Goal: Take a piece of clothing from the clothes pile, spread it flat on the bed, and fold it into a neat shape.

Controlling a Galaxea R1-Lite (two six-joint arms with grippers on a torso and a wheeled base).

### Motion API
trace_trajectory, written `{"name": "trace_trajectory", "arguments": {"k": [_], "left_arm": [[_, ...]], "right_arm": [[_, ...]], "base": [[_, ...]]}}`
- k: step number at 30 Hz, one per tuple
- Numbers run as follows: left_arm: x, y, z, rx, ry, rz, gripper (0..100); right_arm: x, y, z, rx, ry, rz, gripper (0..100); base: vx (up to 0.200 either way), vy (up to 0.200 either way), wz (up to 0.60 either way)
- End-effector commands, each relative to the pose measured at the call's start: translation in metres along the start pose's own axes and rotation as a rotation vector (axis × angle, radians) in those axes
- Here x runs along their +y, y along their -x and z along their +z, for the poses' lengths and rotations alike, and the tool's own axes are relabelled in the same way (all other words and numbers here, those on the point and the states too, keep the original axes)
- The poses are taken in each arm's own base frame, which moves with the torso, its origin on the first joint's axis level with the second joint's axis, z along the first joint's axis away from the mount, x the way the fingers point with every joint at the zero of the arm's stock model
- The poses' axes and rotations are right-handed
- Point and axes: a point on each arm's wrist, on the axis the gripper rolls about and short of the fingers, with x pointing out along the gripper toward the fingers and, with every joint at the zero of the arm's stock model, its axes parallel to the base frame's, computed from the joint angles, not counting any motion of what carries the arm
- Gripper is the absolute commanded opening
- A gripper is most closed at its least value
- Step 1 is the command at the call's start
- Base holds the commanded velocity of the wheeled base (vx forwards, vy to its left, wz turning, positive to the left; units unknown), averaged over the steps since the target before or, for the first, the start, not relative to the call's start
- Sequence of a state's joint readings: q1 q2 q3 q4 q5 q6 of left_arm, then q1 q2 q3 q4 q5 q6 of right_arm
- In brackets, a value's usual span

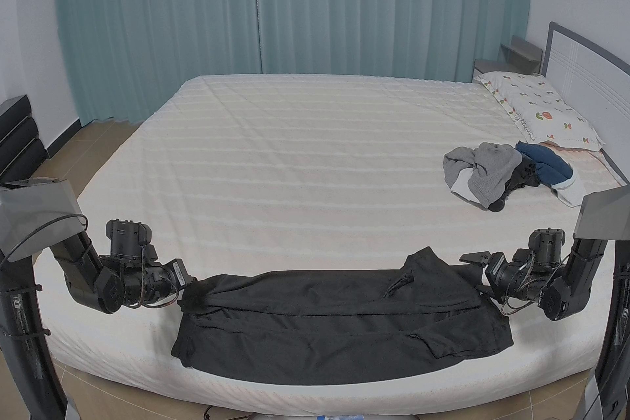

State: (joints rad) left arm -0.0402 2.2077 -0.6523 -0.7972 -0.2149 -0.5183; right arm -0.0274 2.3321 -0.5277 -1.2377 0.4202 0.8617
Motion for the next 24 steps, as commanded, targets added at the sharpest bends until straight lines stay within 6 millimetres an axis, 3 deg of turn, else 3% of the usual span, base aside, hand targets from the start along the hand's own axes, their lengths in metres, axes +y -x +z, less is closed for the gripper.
{"name": "trace_trajectory", "arguments": {"k": [1, 11, 24], "left_arm": [[-0.002, 0.009, 0.008, -0.036, 0.020, -0.008, 0], [-0.001, 0.016, 0.022, -0.128, 0.125, -0.023, 0], [0.008, 0.005, 0.017, -0.128, 0.152, 0.033, 0]], "right_arm": [[0.001, 0.000, 0.001, -0.002, 0.001, 0.003, 100], [0.001, 0.000, 0.001, -0.006, 0.001, 0.003, 100], [0.005, -0.005, 0.002, -0.073, 0.015, -0.039, 100]], "base": [[0.000, 0.000, 0.00], [0.000, 0.000, 0.00], [0.000, 0.000, 0.00]]}}
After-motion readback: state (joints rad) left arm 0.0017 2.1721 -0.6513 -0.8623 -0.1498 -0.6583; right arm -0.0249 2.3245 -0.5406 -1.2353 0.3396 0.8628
